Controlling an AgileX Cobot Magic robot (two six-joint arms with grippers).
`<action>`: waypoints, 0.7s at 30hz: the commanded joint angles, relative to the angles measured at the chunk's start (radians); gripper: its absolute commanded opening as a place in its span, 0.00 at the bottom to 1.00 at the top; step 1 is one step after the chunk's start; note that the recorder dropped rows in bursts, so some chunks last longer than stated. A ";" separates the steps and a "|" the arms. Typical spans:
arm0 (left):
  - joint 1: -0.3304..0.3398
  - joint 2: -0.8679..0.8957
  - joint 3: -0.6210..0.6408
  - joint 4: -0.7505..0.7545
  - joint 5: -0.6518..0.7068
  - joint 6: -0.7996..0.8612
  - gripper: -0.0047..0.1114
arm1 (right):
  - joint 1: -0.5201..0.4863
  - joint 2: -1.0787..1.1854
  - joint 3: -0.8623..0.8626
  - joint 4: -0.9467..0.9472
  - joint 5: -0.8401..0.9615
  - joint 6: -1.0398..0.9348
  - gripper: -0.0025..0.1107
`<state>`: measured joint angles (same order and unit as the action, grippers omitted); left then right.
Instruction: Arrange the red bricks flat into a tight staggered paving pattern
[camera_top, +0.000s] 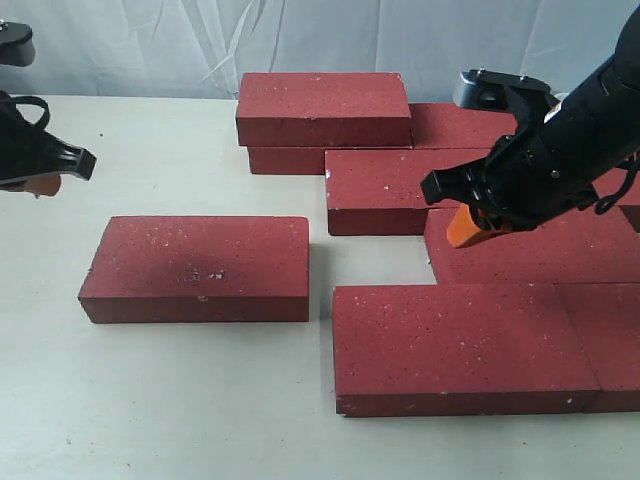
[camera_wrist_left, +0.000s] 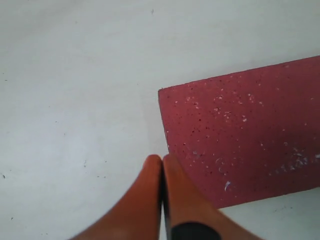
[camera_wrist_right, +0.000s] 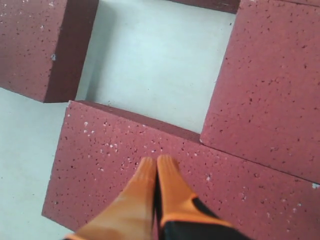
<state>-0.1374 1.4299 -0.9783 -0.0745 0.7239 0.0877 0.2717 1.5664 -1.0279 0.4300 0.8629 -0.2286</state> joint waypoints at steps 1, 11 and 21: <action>0.005 0.053 0.001 0.004 -0.017 -0.008 0.04 | -0.001 -0.003 -0.004 0.005 -0.007 -0.006 0.02; 0.005 0.086 0.001 0.062 -0.041 -0.147 0.04 | -0.001 -0.003 -0.004 -0.005 -0.004 -0.006 0.02; 0.005 0.082 0.043 -0.068 -0.044 -0.096 0.04 | -0.001 -0.003 -0.004 -0.009 -0.006 -0.006 0.02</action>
<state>-0.1374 1.5150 -0.9534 -0.0769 0.6883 -0.0465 0.2717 1.5664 -1.0279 0.4277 0.8629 -0.2286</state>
